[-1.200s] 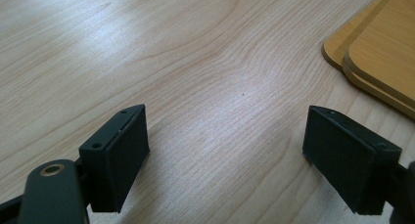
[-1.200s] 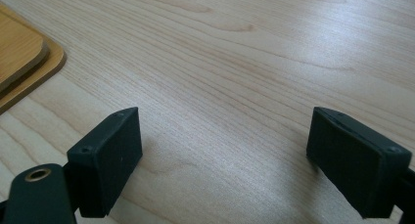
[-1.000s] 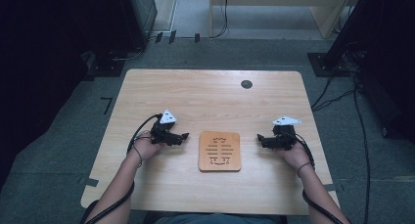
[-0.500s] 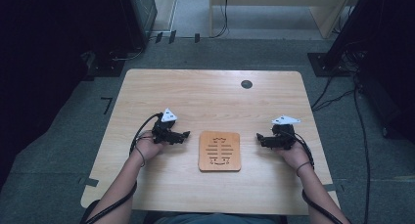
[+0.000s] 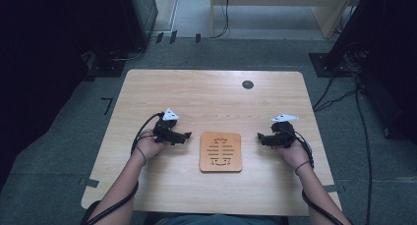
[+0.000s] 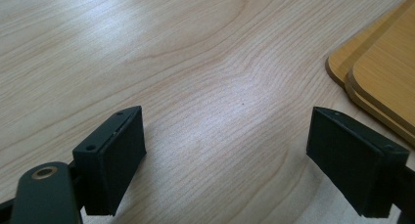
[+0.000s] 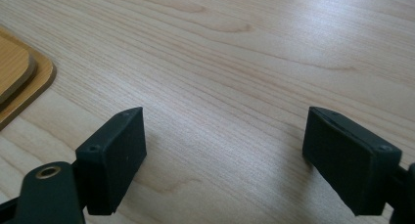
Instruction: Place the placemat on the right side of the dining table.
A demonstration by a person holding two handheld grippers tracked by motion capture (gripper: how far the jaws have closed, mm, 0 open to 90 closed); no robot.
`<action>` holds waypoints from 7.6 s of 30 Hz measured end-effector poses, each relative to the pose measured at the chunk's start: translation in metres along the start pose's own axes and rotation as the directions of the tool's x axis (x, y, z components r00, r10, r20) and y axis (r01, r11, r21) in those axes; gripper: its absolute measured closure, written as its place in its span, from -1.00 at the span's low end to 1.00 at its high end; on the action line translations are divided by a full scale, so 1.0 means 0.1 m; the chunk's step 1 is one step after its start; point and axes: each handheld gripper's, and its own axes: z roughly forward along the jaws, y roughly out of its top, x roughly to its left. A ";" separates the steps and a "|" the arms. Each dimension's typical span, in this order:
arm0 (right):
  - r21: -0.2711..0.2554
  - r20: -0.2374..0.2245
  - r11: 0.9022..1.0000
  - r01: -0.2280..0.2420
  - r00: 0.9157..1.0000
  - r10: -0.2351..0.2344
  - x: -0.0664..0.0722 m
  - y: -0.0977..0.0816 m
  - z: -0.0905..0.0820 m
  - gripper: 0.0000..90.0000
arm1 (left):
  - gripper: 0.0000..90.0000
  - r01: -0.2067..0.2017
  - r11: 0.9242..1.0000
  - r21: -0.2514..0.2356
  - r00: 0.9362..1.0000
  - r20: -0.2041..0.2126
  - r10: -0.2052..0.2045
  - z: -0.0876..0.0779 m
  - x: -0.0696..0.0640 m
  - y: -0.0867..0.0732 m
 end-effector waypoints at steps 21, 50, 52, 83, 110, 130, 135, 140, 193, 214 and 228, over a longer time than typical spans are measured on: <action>0.049 -0.065 0.999 0.022 0.998 -0.018 0.17 0.09 -0.10 -0.50 | -0.69 -0.002 1.000 0.030 0.999 0.033 0.002 -0.09 -0.09 0.06; 0.065 -0.136 0.994 0.085 0.988 -0.075 0.45 0.10 -0.06 -0.55 | -0.67 -0.014 0.998 0.059 0.997 0.083 0.009 -0.13 -0.20 0.09; 0.059 -0.136 0.994 0.088 0.988 -0.079 0.46 0.11 -0.06 -0.56 | -0.67 -0.017 0.998 0.059 0.996 0.083 0.012 -0.13 -0.20 0.09; 0.072 -0.167 0.992 0.103 0.982 -0.090 0.63 0.15 -0.06 -0.60 | -0.67 -0.032 0.999 0.039 0.993 0.116 0.027 -0.17 -0.28 0.12; 0.076 -0.174 0.988 0.135 0.977 -0.120 0.76 0.15 -0.03 -0.59 | -0.67 -0.039 0.998 0.043 0.992 0.124 0.033 -0.16 -0.31 0.11; 0.051 -0.191 0.977 0.207 0.962 -0.194 0.95 0.16 -0.03 -0.63 | -0.67 -0.028 0.998 0.055 0.991 0.132 0.020 -0.17 -0.34 0.11; 0.055 -0.185 0.979 0.198 0.965 -0.185 1.00 0.17 -0.02 -0.63 | -0.67 -0.025 0.998 0.053 0.992 0.127 0.018 -0.17 -0.32 0.11; 0.052 -0.186 0.981 0.187 0.967 -0.175 1.03 0.17 0.00 -0.63 | -0.67 -0.023 0.998 0.050 0.992 0.125 0.016 -0.17 -0.32 0.11; -0.013 -0.155 0.984 0.179 0.972 -0.179 1.28 0.26 0.14 -0.52 | -0.08 -0.028 0.996 0.083 0.981 0.192 0.012 -0.21 -0.47 0.14; 0.045 -0.191 0.981 0.189 0.965 -0.178 1.26 0.34 -0.01 -0.41 | -0.09 -0.074 0.990 0.119 0.974 0.222 0.046 -0.22 -0.58 0.11; 0.109 -0.219 0.984 0.142 0.969 -0.116 1.26 0.38 -0.02 -0.46 | -0.11 -0.073 0.990 0.119 0.971 0.236 0.044 -0.20 -0.59 0.09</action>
